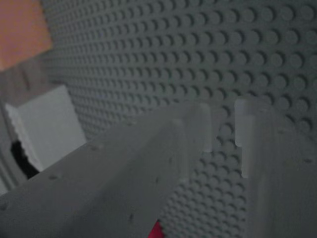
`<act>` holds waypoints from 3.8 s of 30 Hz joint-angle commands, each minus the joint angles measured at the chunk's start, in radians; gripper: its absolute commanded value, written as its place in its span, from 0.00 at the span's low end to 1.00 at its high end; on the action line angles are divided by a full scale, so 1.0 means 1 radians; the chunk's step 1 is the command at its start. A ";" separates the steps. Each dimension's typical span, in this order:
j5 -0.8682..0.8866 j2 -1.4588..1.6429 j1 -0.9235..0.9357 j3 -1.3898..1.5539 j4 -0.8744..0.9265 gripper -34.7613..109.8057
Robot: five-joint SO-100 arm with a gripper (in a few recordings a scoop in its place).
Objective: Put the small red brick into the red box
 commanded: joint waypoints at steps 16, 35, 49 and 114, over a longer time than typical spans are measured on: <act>0.212 -0.792 -0.218 -0.609 -0.272 0.32; 0.218 -1.746 -0.442 -1.460 -0.064 0.39; 0.222 -2.157 -0.515 -1.985 0.133 0.39; 0.305 -2.336 -0.301 -2.622 0.115 0.24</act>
